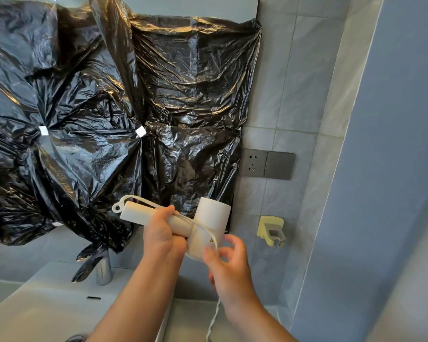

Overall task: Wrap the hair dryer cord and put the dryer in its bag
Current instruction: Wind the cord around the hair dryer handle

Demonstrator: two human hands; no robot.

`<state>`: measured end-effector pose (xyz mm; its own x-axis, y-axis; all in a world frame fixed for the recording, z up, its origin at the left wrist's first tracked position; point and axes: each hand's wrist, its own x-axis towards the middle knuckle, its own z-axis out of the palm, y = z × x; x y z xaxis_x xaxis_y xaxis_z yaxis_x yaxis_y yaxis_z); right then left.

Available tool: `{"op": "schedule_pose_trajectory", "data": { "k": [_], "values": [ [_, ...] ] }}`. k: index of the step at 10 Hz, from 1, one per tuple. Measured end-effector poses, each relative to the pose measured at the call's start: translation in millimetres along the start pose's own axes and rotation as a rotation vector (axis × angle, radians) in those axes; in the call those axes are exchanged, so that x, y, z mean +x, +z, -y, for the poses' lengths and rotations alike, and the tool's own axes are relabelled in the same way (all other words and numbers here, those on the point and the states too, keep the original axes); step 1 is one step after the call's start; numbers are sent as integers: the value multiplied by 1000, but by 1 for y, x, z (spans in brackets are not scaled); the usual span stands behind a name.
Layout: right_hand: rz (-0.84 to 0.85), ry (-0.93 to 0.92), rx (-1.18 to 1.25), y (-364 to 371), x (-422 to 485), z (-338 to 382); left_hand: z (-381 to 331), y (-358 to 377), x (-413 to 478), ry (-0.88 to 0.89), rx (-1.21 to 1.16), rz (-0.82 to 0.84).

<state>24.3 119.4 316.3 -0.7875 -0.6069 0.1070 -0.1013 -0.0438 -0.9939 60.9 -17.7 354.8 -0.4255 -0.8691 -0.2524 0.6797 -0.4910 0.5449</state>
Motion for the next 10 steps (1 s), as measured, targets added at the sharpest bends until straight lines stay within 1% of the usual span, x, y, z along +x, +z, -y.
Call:
{"op": "schedule_pose_trajectory", "data": {
  "k": [1, 2, 3, 4, 5, 6, 7, 8, 9, 10],
  "values": [
    [-12, 63, -124, -3, 12, 2, 1, -1, -13, -61, -27, 22],
    [106, 96, 15, -8, 17, 9, 2, 2, -23, -94, -49, 76],
    [66, 81, 97, -10, 22, 8, 0, 1, -27, -73, -9, 151],
    [-24, 79, 114, -17, 35, 9, -1, -8, -42, -188, 376, 327],
    [-57, 66, 35, -32, 49, 11, -1, -26, -55, 277, 1217, 430],
    [-15, 68, -31, -41, 56, 12, -14, -29, -42, 1486, 1676, 513],
    [8, 44, -81, -43, 58, 11, -24, -22, -11, 1429, 2076, 594],
    [23, 17, -102, -45, 58, 15, -27, -19, 3, 1427, 2210, 706],
    [40, -19, -109, -48, 59, 22, -21, -21, 5, 1493, 2206, 725],
    [32, -51, -114, -49, 57, 32, -9, -22, 1, 1380, 2141, 657]
  ]
}}
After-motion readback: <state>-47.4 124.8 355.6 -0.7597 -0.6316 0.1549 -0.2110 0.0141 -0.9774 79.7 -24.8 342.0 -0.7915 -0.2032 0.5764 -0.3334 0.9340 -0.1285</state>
